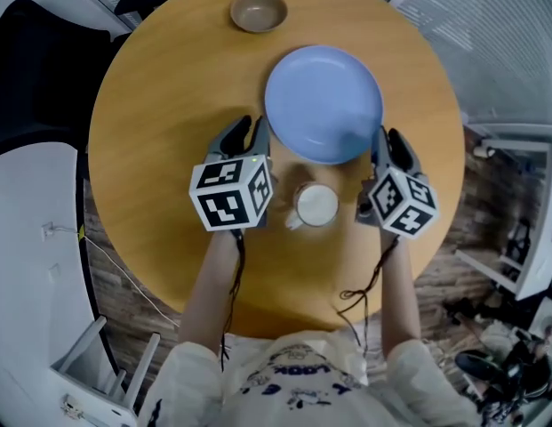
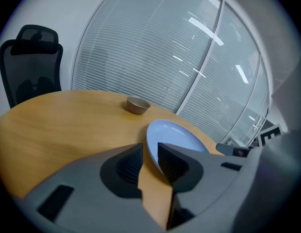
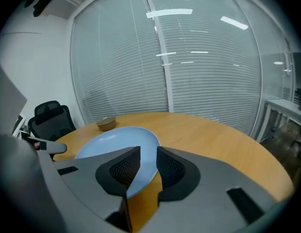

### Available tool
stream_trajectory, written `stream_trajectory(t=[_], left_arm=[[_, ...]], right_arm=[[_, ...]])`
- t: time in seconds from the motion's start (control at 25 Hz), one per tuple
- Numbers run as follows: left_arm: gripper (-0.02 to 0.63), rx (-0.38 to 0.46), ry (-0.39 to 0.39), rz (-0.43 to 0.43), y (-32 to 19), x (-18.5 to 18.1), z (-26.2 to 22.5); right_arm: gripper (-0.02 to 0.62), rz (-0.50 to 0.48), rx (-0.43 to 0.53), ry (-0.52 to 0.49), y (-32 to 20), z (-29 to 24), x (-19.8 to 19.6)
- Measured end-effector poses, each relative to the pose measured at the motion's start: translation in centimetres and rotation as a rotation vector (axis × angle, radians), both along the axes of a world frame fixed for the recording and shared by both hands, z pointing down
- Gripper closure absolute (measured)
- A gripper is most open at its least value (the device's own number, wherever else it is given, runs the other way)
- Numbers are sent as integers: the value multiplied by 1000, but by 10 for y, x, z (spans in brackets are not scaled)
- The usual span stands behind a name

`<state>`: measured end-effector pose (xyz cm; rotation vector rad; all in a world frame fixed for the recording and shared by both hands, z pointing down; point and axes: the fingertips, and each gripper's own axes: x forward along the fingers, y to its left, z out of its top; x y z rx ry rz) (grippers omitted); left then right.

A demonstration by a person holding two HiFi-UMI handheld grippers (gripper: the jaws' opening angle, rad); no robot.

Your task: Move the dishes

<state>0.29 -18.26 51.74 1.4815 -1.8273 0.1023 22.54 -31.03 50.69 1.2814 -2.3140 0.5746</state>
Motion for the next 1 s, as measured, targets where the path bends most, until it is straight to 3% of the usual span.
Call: stream_trajectory(t=[0.44, 0.68, 1.0], left_arm=[[502, -38, 4, 32, -25, 4, 36], [503, -46, 41, 31, -34, 7, 41], [532, -74, 29, 36, -40, 8, 46]], right_arm=[[508, 19, -62, 22, -9, 38, 5], [509, 17, -90, 36, -9, 48, 2], [518, 22, -107, 11, -11, 54, 2]])
